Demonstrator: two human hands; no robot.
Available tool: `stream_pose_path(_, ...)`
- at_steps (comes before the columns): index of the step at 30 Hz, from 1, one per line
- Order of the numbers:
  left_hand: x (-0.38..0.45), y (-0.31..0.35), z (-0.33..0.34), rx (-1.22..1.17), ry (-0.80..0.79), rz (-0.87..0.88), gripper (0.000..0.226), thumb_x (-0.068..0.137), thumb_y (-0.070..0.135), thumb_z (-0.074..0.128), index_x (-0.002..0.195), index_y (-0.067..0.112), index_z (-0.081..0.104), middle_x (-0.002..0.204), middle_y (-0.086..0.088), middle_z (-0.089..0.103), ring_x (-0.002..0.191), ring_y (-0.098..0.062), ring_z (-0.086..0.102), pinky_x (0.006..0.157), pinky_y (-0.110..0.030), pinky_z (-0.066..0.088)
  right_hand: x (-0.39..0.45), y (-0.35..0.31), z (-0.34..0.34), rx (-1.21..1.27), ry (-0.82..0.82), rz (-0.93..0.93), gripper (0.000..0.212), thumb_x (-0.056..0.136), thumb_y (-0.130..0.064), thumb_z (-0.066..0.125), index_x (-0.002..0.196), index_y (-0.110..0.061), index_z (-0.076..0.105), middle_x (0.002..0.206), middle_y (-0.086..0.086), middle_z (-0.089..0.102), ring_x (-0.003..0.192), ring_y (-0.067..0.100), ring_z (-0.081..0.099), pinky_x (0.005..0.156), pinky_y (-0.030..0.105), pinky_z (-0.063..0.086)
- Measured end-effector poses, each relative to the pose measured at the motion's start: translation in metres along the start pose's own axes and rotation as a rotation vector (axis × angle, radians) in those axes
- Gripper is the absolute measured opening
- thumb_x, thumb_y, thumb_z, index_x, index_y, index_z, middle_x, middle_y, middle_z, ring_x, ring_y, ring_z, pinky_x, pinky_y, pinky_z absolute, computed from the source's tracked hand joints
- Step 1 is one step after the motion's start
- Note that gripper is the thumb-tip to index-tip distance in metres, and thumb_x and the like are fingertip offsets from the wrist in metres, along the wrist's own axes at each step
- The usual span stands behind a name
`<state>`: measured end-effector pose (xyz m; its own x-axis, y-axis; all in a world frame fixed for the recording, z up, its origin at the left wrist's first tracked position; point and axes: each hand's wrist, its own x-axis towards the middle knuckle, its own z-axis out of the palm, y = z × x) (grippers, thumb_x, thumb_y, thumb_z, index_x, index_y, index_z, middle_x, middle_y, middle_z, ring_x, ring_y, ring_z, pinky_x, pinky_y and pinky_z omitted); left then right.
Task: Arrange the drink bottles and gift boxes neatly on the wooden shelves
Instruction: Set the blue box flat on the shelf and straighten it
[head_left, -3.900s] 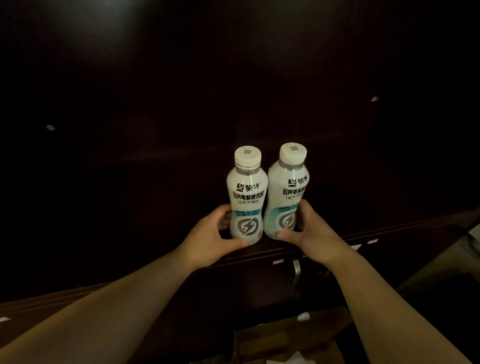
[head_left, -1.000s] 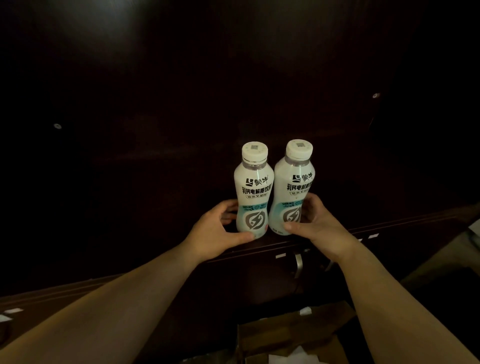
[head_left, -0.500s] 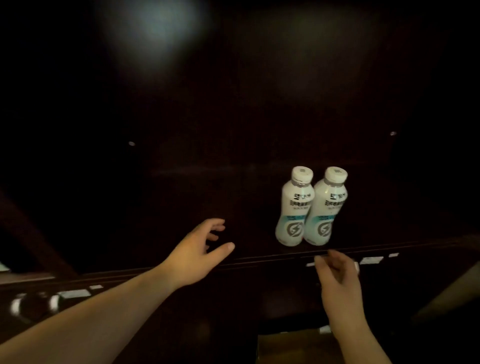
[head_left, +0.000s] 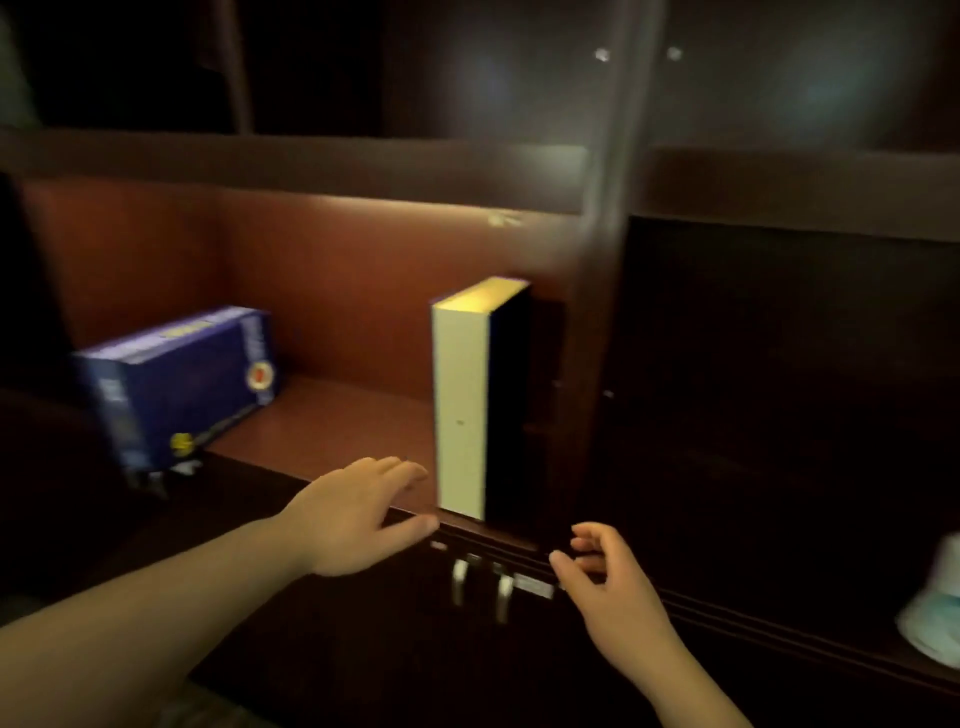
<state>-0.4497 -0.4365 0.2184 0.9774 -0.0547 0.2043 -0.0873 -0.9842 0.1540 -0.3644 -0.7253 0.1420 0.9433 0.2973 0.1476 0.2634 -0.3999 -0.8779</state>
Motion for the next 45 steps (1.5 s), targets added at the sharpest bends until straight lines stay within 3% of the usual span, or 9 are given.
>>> stream_pose_path(6, -0.095, -0.153, -0.077, 0.202, 0.018, -0.309, 0.112, 0.064, 0.097, 0.002, 0.145, 0.031, 0.041, 0.143, 0.004, 0.053, 0.129, -0.020, 0.050, 0.105, -0.041, 0.044, 0.037, -0.108, 0.138, -0.097, -0.218, -0.172, 0.034, 0.091, -0.048, 0.066, 0.120, -0.037, 0.050, 0.120, -0.019, 0.051, 0.107, 0.000, 0.053, 0.087, 0.025, 0.047)
stream_pose_path(12, -0.126, -0.271, -0.095, 0.170, 0.114, -0.598, 0.083, 0.081, 0.081, 0.040, 0.146, 0.030, 0.039, 0.142, 0.002, 0.053, 0.125, -0.024, 0.053, 0.099, -0.039, 0.046, 0.107, -0.164, 0.244, -0.109, -0.300, -0.267, 0.026, 0.097, -0.043, 0.060, 0.118, -0.028, 0.056, 0.113, -0.008, 0.060, 0.097, 0.003, 0.058, 0.071, 0.012, 0.042)
stream_pose_path(19, -0.092, -0.407, -0.087, 0.123, 0.276, -0.826, 0.102, 0.075, 0.084, 0.053, 0.154, 0.027, 0.024, 0.153, -0.003, 0.041, 0.135, -0.032, 0.044, 0.104, -0.047, 0.044, 0.255, -0.220, 0.389, -0.047, -0.372, -0.334, 0.034, 0.097, -0.044, 0.059, 0.122, -0.022, 0.057, 0.111, -0.001, 0.063, 0.092, 0.006, 0.060, 0.068, 0.019, 0.043)
stream_pose_path(24, -0.027, -0.498, -0.072, -0.259, 0.460, -1.017, 0.129, 0.064, 0.074, 0.075, 0.159, 0.028, 0.001, 0.164, -0.005, 0.014, 0.148, -0.037, 0.020, 0.116, -0.054, 0.029, 0.376, -0.271, 0.496, 0.123, -0.388, -0.266, 0.048, 0.100, -0.038, 0.058, 0.140, -0.012, 0.050, 0.132, 0.007, 0.058, 0.104, 0.014, 0.055, 0.062, 0.010, 0.041)
stream_pose_path(30, 0.013, -0.566, -0.040, -0.471, 0.503, -1.078, 0.143, 0.054, 0.070, 0.081, 0.156, 0.037, -0.013, 0.165, 0.003, 0.002, 0.151, -0.034, 0.014, 0.118, -0.053, 0.026, 0.495, -0.303, 0.582, 0.192, -0.321, -0.096, 0.074, 0.094, -0.039, 0.066, 0.156, -0.017, 0.033, 0.161, 0.010, 0.034, 0.142, 0.028, 0.041, 0.109, 0.038, 0.037)
stream_pose_path(35, 0.024, -0.581, -0.023, -0.586, 0.535, -1.011, 0.149, 0.046, 0.073, 0.080, 0.151, 0.045, -0.022, 0.156, 0.023, -0.004, 0.150, -0.019, 0.014, 0.120, -0.043, 0.025, 0.557, -0.313, 0.626, 0.268, -0.330, 0.123, 0.086, 0.095, -0.037, 0.066, 0.162, -0.023, 0.013, 0.167, 0.008, 0.025, 0.148, 0.033, 0.032, 0.114, 0.047, 0.032)
stream_pose_path(39, 0.025, -0.585, -0.018, -0.583, 0.587, -0.977, 0.144, 0.046, 0.073, 0.079, 0.147, 0.049, -0.020, 0.148, 0.026, -0.001, 0.147, -0.015, 0.017, 0.118, -0.041, 0.029, 0.574, -0.310, 0.653, 0.314, -0.386, 0.225, 0.059, 0.099, -0.032, 0.059, 0.150, -0.014, 0.036, 0.143, 0.012, 0.053, 0.122, 0.032, 0.055, 0.094, 0.042, 0.044)
stream_pose_path(42, 0.024, -0.592, -0.016, -0.575, 0.597, -0.949, 0.129, 0.048, 0.070, 0.079, 0.134, 0.062, -0.016, 0.150, 0.022, 0.000, 0.146, -0.016, 0.016, 0.117, -0.044, 0.033, 0.571, -0.314, 0.659, 0.369, -0.339, 0.225, 0.011, 0.101, -0.021, 0.051, 0.105, -0.011, 0.053, 0.101, 0.011, 0.061, 0.080, 0.020, 0.058, 0.078, 0.037, 0.044)
stream_pose_path(45, 0.019, -0.609, -0.017, -0.621, 0.602, -0.890, 0.127, 0.049, 0.066, 0.079, 0.140, 0.058, -0.010, 0.152, 0.021, 0.000, 0.147, -0.015, 0.014, 0.117, -0.039, 0.030, 0.565, -0.315, 0.653, 0.347, -0.264, 0.181, 0.024, 0.101, -0.013, 0.045, 0.077, -0.014, 0.048, 0.078, 0.011, 0.055, 0.064, 0.018, 0.048, 0.061, 0.033, 0.036)
